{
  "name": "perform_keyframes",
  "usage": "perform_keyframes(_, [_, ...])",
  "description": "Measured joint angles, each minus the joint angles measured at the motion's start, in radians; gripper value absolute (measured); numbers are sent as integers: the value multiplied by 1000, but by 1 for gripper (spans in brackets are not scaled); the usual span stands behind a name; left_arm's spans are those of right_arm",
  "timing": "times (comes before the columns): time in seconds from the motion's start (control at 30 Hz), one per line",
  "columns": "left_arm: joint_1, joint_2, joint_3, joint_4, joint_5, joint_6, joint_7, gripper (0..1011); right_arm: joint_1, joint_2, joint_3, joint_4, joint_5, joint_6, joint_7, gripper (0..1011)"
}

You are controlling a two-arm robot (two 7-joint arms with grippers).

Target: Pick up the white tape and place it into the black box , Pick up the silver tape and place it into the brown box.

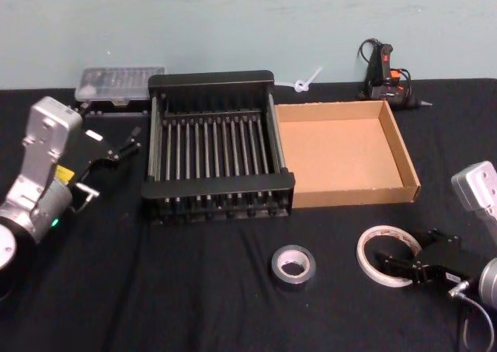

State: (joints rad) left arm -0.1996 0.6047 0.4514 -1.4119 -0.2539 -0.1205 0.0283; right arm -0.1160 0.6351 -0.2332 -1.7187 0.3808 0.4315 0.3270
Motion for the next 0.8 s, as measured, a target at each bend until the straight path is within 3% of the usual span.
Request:
perform_keyframes(0.17, [0, 0, 0, 0, 0, 0, 0, 1001, 0, 0, 0, 0, 0, 0, 0, 733])
perform_keyframes(0.53, [0, 0, 0, 0, 0, 0, 0, 1001, 0, 0, 0, 0, 1, 0, -1, 340])
perform_keyframes(0.8, [0, 0, 0, 0, 0, 0, 0, 1001, 0, 0, 0, 0, 1, 0, 0, 114])
